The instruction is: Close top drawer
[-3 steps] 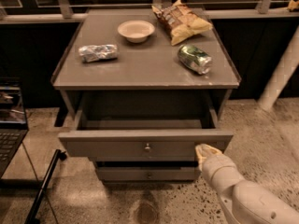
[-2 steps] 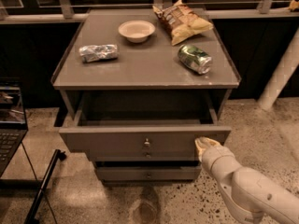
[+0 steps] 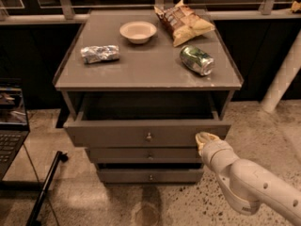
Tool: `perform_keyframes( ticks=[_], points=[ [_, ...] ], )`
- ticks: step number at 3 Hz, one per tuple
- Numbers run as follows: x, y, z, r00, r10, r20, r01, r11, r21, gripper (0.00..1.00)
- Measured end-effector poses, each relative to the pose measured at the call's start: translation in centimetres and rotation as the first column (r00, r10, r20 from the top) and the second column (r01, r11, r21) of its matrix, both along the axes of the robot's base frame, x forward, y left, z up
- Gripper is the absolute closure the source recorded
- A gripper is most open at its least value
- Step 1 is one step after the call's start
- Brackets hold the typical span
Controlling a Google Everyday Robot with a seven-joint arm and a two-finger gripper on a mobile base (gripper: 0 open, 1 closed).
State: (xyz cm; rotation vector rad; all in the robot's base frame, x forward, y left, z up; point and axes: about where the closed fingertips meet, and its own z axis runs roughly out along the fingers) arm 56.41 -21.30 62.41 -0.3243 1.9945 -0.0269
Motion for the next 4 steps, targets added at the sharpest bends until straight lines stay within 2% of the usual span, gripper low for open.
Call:
perform_keyframes(
  ticks=[3, 4],
  points=[
    [4.7, 0.6, 0.7, 0.9989, 0.02, 0.042, -0.018, 0.999, -0.032, 1.0],
    [4.7, 0.6, 0.7, 0.9989, 0.02, 0.042, -0.018, 0.999, -0.033, 1.0]
  ],
)
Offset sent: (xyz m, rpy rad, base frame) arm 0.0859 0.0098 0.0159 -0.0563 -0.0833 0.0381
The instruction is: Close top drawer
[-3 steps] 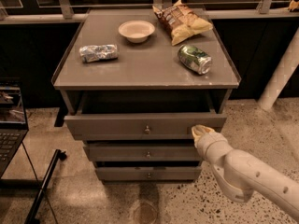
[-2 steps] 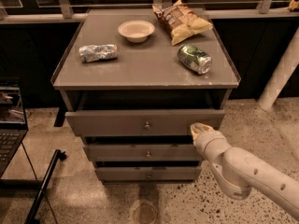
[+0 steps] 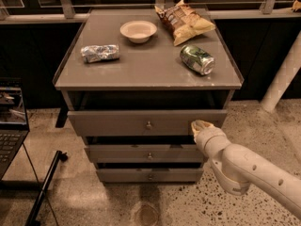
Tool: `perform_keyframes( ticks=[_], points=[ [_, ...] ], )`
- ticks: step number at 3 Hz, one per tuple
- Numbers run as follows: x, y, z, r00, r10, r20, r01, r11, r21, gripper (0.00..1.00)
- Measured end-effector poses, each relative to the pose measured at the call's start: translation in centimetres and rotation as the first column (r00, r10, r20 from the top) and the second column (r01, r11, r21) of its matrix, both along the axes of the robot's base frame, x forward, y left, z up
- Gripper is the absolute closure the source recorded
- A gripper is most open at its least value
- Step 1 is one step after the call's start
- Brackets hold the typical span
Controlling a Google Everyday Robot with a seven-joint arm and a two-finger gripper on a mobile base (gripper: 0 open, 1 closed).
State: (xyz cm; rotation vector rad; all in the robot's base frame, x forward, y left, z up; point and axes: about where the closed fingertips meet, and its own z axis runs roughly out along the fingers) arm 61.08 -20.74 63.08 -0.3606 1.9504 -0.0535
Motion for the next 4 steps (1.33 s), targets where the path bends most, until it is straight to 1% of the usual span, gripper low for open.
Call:
perform_keyframes(
  ticks=[1, 2, 3, 4],
  points=[
    [0.5, 0.1, 0.2, 1.0, 0.002, 0.009, -0.002, 1.0, -0.006, 1.0],
    [-0.6, 0.1, -0.5, 0.9981, 0.041, -0.046, -0.041, 0.999, -0.001, 1.0],
    [-3.9, -2.1, -0.9, 0.9879, 0.083, -0.131, -0.084, 0.996, -0.002, 1.0],
    [-7.1, -2.5, 0.4, 0.9742, 0.162, -0.157, -0.163, 0.987, 0.01, 1.0]
  ],
)
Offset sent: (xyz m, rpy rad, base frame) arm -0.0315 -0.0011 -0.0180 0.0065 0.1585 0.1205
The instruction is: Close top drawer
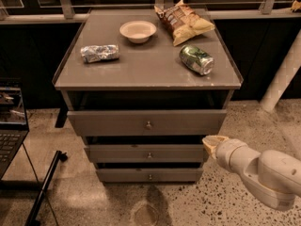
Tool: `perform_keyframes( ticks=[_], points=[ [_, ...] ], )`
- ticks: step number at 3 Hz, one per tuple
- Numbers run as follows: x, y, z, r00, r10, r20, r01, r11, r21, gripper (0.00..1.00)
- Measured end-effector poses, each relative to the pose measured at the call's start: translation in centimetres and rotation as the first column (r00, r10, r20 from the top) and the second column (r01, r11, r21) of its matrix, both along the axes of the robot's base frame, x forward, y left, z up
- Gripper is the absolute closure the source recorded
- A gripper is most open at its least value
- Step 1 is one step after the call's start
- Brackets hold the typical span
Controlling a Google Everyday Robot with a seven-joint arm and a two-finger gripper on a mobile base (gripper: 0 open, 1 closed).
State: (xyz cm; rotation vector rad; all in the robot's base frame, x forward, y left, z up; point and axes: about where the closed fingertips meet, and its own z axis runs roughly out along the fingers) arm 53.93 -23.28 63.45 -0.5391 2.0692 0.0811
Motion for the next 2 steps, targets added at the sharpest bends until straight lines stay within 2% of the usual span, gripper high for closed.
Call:
perform_keyframes(
  ticks=[1, 2],
  points=[
    [-1.09, 1.02, 0.73, 0.9979, 0.064, 0.001, -0.064, 0.997, 0.033, 0.89],
    [-1.08, 1.11, 0.73, 0.9978, 0.066, 0.001, -0.066, 0.997, 0.034, 0.66]
  ],
)
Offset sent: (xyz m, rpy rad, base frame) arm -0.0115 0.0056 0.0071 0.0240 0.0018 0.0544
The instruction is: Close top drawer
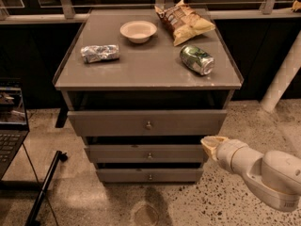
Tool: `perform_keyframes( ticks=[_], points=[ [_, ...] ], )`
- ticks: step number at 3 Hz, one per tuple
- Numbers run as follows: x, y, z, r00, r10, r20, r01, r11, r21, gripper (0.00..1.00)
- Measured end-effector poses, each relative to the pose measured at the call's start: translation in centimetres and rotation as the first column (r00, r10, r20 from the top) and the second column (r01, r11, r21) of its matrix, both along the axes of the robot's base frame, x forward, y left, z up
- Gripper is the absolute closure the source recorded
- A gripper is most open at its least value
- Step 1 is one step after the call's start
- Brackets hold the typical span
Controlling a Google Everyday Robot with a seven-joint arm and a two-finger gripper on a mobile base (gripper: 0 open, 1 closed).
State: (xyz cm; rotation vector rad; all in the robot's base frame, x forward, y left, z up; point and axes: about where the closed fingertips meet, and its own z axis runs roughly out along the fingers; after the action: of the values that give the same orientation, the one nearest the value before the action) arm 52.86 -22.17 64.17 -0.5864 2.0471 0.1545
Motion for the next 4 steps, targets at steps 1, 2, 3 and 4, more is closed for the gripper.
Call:
perform_keyframes(
  ticks=[1, 2, 3, 4],
  points=[
    [0.0, 0.0, 0.0, 1.0, 0.0, 0.0, 0.0, 1.0, 0.0, 0.43],
    [0.0, 0.01, 0.0, 1.0, 0.0, 0.0, 0.0, 1.0, 0.0, 0.18],
    [0.0, 0.01, 0.0, 1.0, 0.0, 0.0, 0.0, 1.0, 0.0, 0.0],
    [0.0, 0.01, 0.0, 1.0, 0.0, 0.0, 0.0, 1.0, 0.0, 0.0]
  ],
)
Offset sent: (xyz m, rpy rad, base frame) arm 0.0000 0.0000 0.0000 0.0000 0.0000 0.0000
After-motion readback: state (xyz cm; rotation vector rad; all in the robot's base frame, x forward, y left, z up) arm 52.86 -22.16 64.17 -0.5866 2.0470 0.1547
